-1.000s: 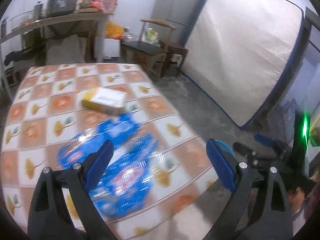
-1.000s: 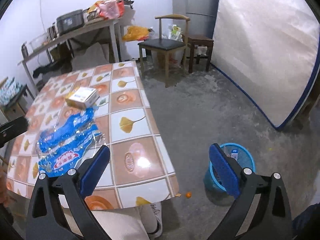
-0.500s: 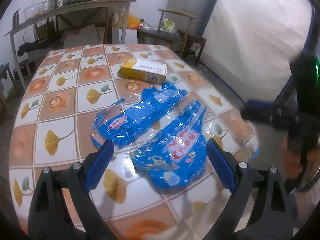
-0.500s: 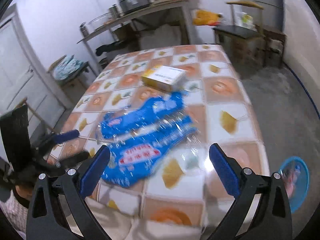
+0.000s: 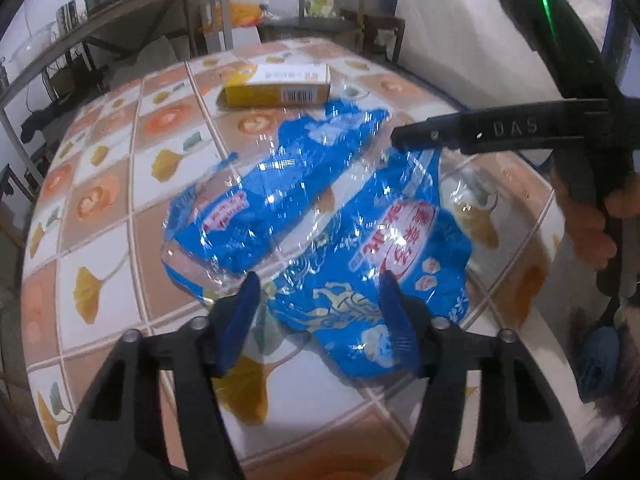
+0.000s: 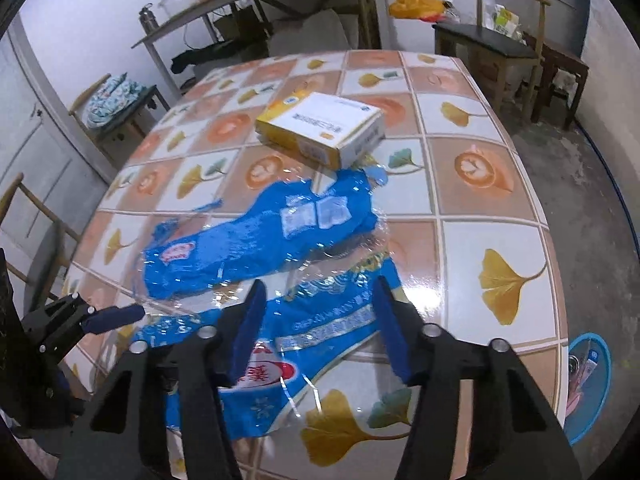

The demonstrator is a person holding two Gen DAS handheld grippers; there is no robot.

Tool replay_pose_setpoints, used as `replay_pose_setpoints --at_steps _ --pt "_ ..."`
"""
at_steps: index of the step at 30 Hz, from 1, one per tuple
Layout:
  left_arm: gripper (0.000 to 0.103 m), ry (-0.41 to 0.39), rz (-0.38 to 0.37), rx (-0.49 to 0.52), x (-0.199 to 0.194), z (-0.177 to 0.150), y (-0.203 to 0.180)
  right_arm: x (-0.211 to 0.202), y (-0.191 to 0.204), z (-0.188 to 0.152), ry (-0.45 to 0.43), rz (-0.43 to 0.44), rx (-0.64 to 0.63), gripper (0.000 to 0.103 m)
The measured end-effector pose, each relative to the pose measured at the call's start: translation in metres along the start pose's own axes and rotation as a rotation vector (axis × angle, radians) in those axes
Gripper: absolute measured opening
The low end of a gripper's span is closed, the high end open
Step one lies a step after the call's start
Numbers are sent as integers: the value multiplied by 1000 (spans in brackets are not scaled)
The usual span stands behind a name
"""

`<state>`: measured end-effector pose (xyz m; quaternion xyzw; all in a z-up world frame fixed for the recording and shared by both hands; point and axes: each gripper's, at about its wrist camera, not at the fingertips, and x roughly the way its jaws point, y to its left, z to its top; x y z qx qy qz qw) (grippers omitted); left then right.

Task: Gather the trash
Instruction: 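Grasp one blue wrapper with the left tool while the right tool grasps the other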

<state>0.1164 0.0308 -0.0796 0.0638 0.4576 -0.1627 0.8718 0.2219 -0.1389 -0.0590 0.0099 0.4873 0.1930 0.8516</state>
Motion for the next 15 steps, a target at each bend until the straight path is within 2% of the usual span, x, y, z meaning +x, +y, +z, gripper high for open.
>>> replay_pose_setpoints --at_steps 4,5,7,9,10,12,15 --pt "44 9 20 9 4 -2 0 8 -3 -3 20 0 15 30" --pt "41 9 24 8 4 -2 1 9 -3 -4 24 2 16 27" --pt "34 5 33 -1 4 -1 3 11 -4 -8 34 10 21 14" --pt "23 2 35 -13 4 0 5 13 -3 -10 39 23 28 8" --pt "21 0 28 -20 4 0 7 13 -3 -11 42 32 32 6" --pt "9 -4 25 -19 4 0 8 14 -2 -14 48 54 39 5" --pt "2 -14 28 -5 5 0 6 16 -2 -21 65 71 54 5"
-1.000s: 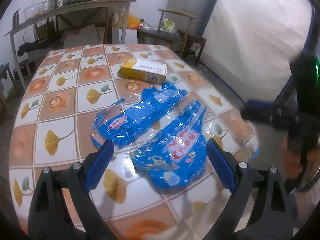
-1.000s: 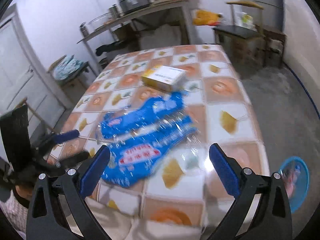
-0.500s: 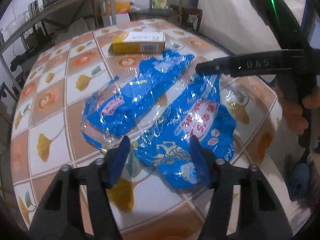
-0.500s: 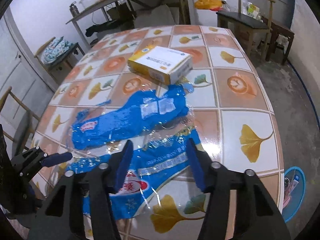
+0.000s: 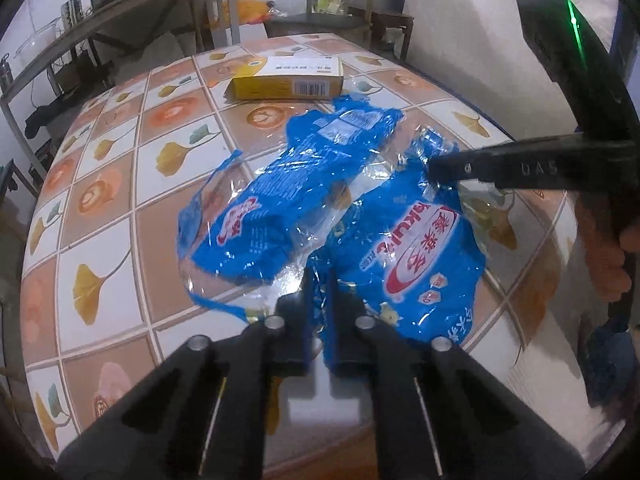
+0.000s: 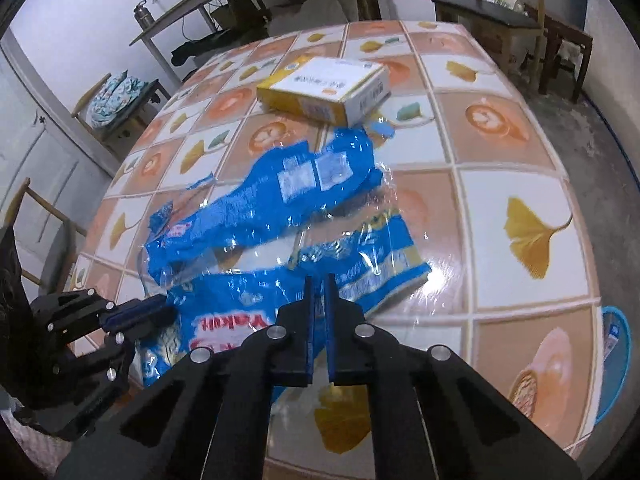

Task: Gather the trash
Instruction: 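Grasp one blue wrapper with the left tool while the right tool grasps the other, then lift both blue wrappers and bring the right tool toward the left tool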

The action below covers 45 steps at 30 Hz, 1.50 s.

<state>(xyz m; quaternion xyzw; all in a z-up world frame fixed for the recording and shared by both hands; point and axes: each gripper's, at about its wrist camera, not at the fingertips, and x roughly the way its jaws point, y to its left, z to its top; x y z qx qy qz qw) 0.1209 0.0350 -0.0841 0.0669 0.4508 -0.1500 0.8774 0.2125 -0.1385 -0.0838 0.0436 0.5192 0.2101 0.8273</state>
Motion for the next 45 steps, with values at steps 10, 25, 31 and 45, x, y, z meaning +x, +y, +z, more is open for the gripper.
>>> replay_pose_setpoints --at_steps 10,25,31,45 --pt "0 -69 -174 -144 -10 15 10 2 -2 -23 33 193 106 4" --pt "0 26 -348 -164 35 51 -27 8 -11 -73 54 490 268 4" --pt "0 61 -308 -101 45 50 -47 -16 -22 -89 13 439 250 6" --pt "0 48 -254 -58 42 49 -59 -58 -96 0 -222 157 317 41"
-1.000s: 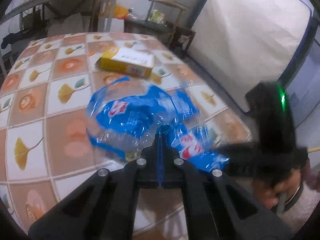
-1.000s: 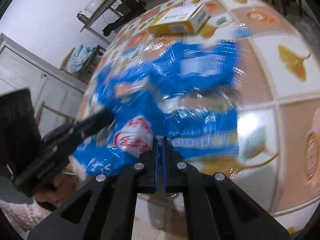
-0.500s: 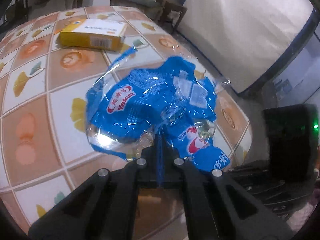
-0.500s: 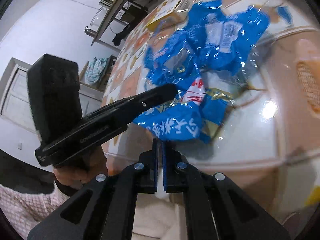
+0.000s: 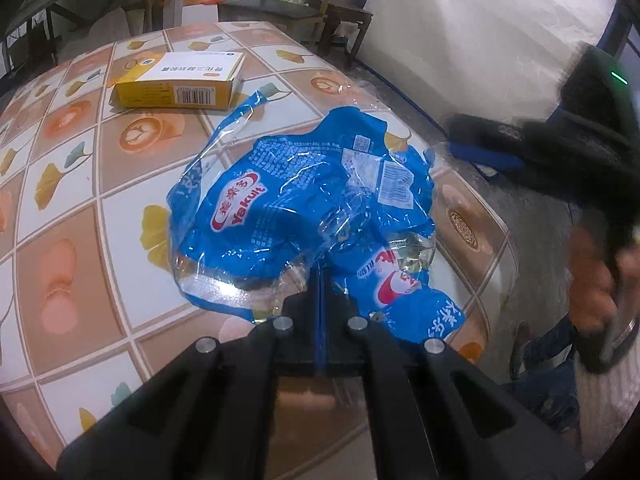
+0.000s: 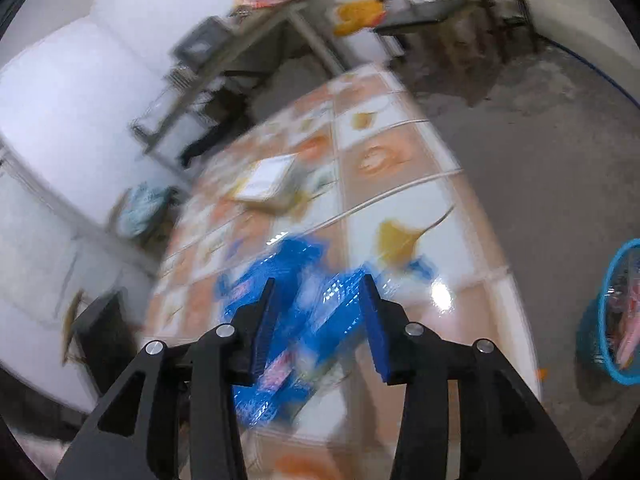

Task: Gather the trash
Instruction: 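Lift both blue wrappers and bring the right tool toward the left tool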

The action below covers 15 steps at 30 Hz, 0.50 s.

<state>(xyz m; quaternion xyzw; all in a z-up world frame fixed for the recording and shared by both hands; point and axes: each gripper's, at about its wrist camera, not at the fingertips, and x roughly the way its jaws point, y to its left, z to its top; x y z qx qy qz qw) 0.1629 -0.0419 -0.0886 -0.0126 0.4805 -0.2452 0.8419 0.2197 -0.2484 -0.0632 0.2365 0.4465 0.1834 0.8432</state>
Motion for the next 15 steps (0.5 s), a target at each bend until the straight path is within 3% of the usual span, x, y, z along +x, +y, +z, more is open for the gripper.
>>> replay_pose_setpoints --at_steps 2,5,15 --pt "0 -4 -3 -4 -1 -1 0 22 -10 10 37 -38 28 41" --pt "0 -8 -5 -7 0 0 1 44 -23 10 108 -9 71 41" --pt "0 -18 -40 -35 -1 -2 7 48 -1 -28 220 310 68 41"
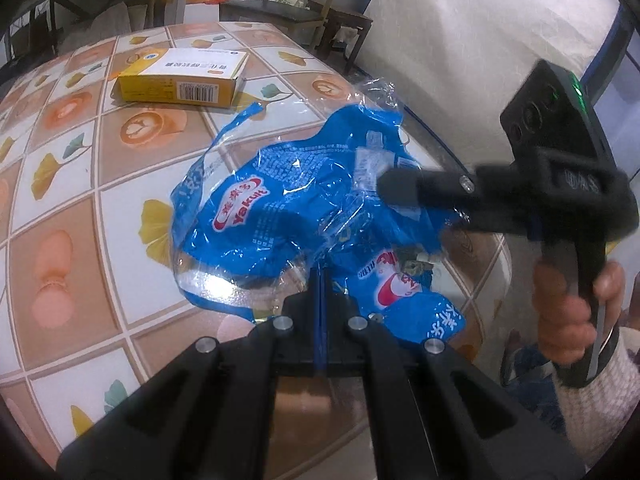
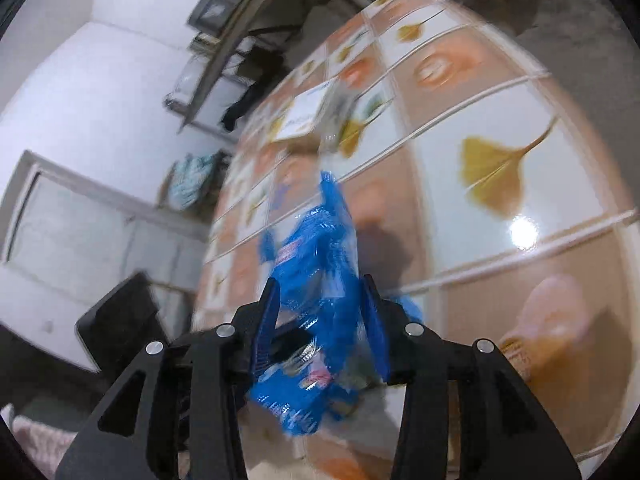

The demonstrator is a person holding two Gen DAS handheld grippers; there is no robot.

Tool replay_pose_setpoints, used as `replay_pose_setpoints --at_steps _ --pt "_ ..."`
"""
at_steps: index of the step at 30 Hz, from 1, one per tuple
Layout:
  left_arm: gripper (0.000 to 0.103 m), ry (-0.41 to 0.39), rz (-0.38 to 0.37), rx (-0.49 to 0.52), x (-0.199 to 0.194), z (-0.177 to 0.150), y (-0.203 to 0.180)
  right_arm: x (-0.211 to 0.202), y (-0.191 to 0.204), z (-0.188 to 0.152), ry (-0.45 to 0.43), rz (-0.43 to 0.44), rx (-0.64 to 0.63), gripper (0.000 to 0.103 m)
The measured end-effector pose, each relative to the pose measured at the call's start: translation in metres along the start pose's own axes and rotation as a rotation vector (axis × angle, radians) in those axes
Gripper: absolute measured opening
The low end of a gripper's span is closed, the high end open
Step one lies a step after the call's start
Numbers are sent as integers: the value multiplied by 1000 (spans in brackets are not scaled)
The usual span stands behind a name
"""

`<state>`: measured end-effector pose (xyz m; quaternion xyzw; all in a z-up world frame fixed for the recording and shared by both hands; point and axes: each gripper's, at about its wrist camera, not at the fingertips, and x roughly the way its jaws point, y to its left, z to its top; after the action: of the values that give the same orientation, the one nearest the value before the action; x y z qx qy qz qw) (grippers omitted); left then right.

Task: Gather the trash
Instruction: 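Lift both blue wrappers and bring the right tool toward the left tool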

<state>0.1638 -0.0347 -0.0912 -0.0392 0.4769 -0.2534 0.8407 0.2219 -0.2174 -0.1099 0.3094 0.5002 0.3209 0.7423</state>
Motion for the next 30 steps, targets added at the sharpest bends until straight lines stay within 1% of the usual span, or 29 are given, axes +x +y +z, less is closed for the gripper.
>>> replay_pose_setpoints --at_steps 5,9,12,16,18,19,21,24,25,28,29,30 --pt "0 -8 -18 -16 0 -1 4 3 7 -16 35 92 7 41" --pt "0 -3 -76 -95 1 0 16 5 5 -21 50 159 40 40" --pt "0 10 -147 -183 4 0 30 5 6 -29 62 171 37 33" --pt "0 23 -231 -279 7 -3 45 5 10 -36 69 146 5 18" --pt "0 34 -275 -334 9 -6 53 7 11 -38 82 124 -14 14" --pt "0 42 -304 -374 11 -8 58 10 13 -40 93 100 -27 12" --pt "0 49 -344 -424 13 -11 65 18 18 -42 113 58 -59 10" --pt "0 49 -355 -451 13 -13 70 28 29 -47 146 -41 -127 10" --pt "0 44 -349 -447 11 -13 70 31 30 -48 156 -59 -136 10" --pt "3 22 -334 -430 3 -13 70 36 30 -47 169 -59 -131 9" --pt "6 10 -335 -423 0 -11 70 35 30 -46 169 -60 -131 9" --pt "12 -5 -339 -416 -3 -9 72 36 32 -45 169 -65 -134 9"
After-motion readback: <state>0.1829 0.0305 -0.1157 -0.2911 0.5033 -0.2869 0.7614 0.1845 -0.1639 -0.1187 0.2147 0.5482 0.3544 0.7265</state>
